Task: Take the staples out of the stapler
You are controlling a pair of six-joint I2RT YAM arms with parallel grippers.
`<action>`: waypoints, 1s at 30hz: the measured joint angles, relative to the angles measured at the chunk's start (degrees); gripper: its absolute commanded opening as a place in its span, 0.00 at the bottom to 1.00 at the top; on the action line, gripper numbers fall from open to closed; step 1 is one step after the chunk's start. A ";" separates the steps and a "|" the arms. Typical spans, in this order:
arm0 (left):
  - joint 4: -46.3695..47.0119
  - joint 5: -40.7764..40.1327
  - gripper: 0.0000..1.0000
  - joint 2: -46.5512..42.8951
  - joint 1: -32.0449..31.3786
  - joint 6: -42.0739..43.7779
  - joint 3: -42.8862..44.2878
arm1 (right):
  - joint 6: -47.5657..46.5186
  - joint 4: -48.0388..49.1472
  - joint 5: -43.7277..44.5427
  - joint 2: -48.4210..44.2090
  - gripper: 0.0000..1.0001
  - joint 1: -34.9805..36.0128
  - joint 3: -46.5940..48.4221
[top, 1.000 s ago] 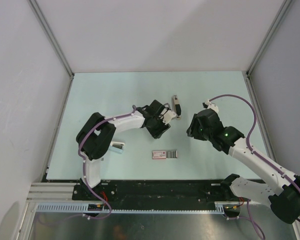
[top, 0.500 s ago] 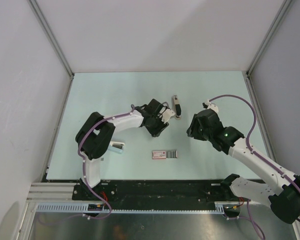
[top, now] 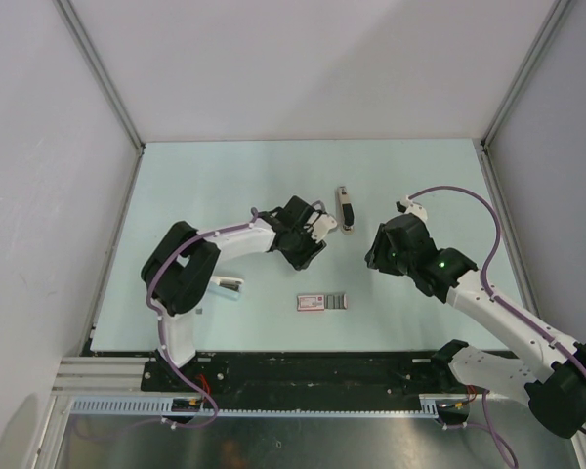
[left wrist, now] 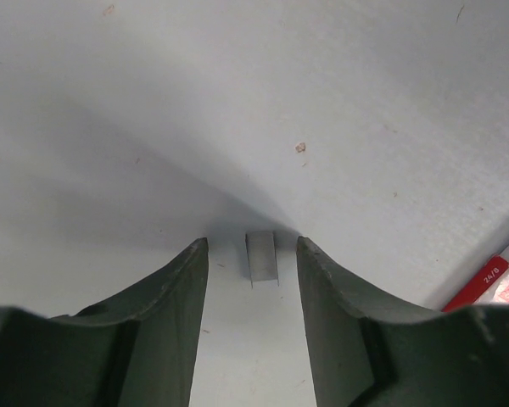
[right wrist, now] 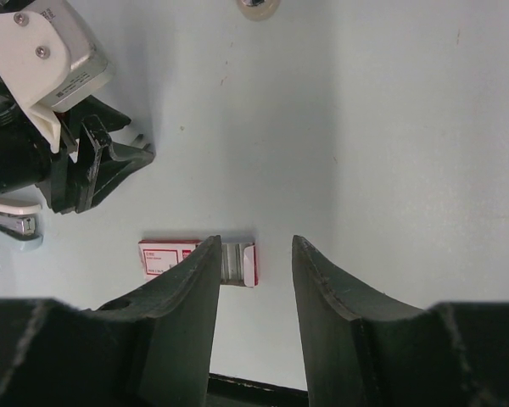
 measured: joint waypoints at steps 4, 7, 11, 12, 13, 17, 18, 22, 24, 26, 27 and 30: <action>0.02 -0.61 0.52 -0.52 0.00 -0.28 -0.63 | 0.00 0.17 -0.17 -0.02 0.43 0.00 -0.04; 0.02 -0.74 0.50 -0.55 -0.02 -0.48 -0.68 | 0.00 0.26 -0.28 -0.17 0.43 0.00 -0.04; -0.09 -0.76 0.47 -0.55 -0.37 -0.50 -0.63 | 0.00 0.28 -0.37 -0.59 0.43 0.00 -0.09; -0.15 -0.76 0.45 -0.57 -0.59 -0.48 -0.59 | 0.02 0.28 -0.37 -0.68 0.42 0.00 -0.13; -0.22 -0.74 0.44 -0.55 -0.81 -0.50 -0.57 | 0.00 0.24 -0.37 -0.76 0.43 0.00 -0.17; -0.57 -1.11 0.40 -0.55 -1.55 -0.48 -0.44 | 0.00 0.24 -0.35 -1.05 0.42 0.00 -0.37; -0.63 -1.20 0.39 -0.55 -1.68 -0.48 -0.44 | 0.02 0.20 -0.35 -1.14 0.42 0.00 -0.37; -0.76 -1.49 0.33 -0.55 -2.05 -0.50 -0.44 | 0.00 0.22 -0.35 -1.14 0.42 0.00 -0.39; -0.83 -1.51 0.27 -0.55 -2.16 -0.50 -0.44 | 0.00 0.24 -0.35 -1.14 0.42 0.00 -0.39; -0.94 -1.33 0.20 -0.55 -2.27 -0.57 -0.44 | 0.00 0.26 -0.35 -1.14 0.42 0.00 -0.39; -1.05 -1.18 0.17 -0.55 -2.32 -0.57 -0.44 | 0.00 0.28 -0.35 -1.14 0.42 0.00 -0.39; -1.38 -1.38 0.13 -0.55 -2.49 -0.55 -0.22 | 0.00 0.31 -0.37 -1.14 0.42 0.00 -0.42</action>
